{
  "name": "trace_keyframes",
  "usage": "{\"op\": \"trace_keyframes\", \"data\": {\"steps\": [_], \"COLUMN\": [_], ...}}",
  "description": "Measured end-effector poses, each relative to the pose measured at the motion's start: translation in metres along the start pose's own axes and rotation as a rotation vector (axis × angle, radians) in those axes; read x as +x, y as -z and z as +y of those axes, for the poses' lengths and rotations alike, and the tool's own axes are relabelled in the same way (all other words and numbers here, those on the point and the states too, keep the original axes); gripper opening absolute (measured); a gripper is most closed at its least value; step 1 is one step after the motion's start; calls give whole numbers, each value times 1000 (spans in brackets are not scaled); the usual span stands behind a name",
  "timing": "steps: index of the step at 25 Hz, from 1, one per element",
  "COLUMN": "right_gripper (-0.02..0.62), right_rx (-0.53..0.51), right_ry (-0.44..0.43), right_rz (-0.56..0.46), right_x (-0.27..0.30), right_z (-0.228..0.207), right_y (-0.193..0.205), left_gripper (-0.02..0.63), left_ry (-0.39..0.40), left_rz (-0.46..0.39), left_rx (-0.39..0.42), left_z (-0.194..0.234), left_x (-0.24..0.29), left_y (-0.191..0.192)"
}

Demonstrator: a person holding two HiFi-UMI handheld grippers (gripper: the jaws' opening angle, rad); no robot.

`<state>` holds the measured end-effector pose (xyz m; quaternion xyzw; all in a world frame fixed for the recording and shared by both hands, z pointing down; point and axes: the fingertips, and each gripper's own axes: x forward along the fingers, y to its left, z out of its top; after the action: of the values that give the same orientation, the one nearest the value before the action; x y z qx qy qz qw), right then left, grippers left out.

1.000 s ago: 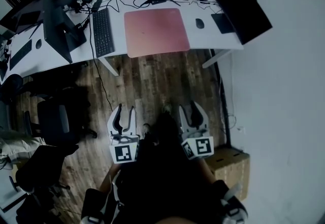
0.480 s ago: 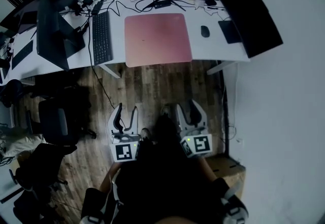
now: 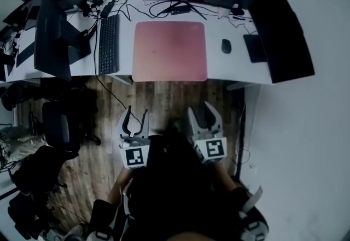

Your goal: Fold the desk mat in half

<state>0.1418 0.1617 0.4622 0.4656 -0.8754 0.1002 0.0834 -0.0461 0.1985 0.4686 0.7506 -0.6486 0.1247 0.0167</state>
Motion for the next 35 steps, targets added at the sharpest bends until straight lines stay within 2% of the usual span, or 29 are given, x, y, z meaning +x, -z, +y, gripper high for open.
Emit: {"op": "trace_keyframes", "data": {"steps": [4,9,12,19,23,28,33,35], "right_gripper": [157,158,158,158,158,161,169,172], "right_rx": [-70,-153,-226,-392,-467,-632,-770,-824], "right_ry": [-61,-89,-90,-88,-96,-103,-98,-83], "right_rz": [85,168,244,417,502,568,649,675], "right_x": [25,52,72,118,146,176,194,199], "right_z": [-13,-28,-38,-63,-77,-88,-103,-108], "right_y": [17,45,62,126,177,223,265,276], "left_gripper": [207,216,222,241,241,241,257,264], "left_ry": [0,11,44,142,178,211,264,291], "left_rz": [63,139,194,301,368,466,500,515], "left_rx": [127,190,224,401,457,580,777,828], "left_z": [-3,-4,-5,-13,-10,-3,-1,1], "left_x": [23,51,74,133,161,188,213,221], "left_y": [13,38,59,127,172,230,268,282]}}
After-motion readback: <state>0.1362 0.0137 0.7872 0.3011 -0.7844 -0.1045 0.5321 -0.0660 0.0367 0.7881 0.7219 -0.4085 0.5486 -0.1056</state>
